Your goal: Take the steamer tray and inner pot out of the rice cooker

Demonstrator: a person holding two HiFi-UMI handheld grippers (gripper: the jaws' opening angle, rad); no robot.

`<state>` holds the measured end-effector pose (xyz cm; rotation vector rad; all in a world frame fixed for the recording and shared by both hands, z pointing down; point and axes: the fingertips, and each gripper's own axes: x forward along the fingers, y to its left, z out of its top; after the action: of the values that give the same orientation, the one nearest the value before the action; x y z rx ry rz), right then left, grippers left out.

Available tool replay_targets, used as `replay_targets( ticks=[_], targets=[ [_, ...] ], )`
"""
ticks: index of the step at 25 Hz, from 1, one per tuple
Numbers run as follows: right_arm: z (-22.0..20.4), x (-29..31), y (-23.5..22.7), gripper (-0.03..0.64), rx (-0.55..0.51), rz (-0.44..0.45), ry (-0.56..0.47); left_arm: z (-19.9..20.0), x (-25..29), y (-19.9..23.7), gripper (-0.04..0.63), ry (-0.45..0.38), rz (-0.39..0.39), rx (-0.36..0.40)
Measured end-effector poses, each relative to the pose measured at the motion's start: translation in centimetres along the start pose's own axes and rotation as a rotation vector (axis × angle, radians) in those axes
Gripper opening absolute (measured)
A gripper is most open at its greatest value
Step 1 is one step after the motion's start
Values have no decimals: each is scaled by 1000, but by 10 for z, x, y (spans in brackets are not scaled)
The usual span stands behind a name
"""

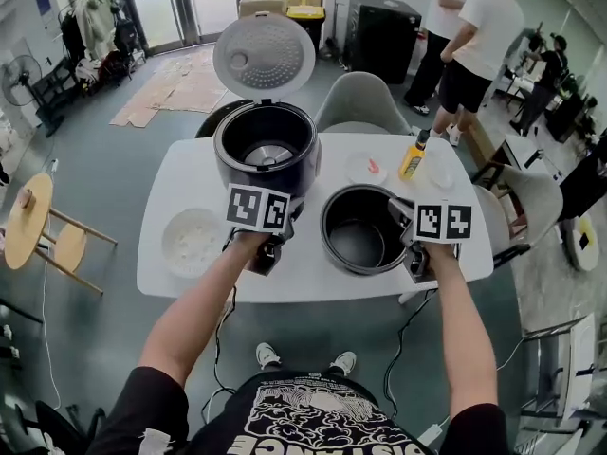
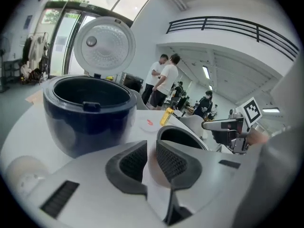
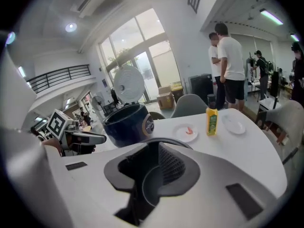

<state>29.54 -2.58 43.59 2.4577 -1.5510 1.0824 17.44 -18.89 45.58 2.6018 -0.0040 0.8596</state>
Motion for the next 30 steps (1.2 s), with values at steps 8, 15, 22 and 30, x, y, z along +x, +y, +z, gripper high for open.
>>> replay_targets(
  ticks=[8, 15, 22, 30],
  targets=[
    [51, 25, 104, 74, -207, 105, -96, 31, -76, 39, 58, -160, 149, 48],
    [87, 35, 175, 57, -277, 188, -189, 55, -149, 67, 32, -303, 287, 74],
    [113, 21, 209, 41, -317, 229, -294, 71, -204, 73, 14, -421, 407, 152],
    [122, 0, 219, 14, -410, 171, -413, 74, -235, 69, 12, -495, 480, 221]
  ],
)
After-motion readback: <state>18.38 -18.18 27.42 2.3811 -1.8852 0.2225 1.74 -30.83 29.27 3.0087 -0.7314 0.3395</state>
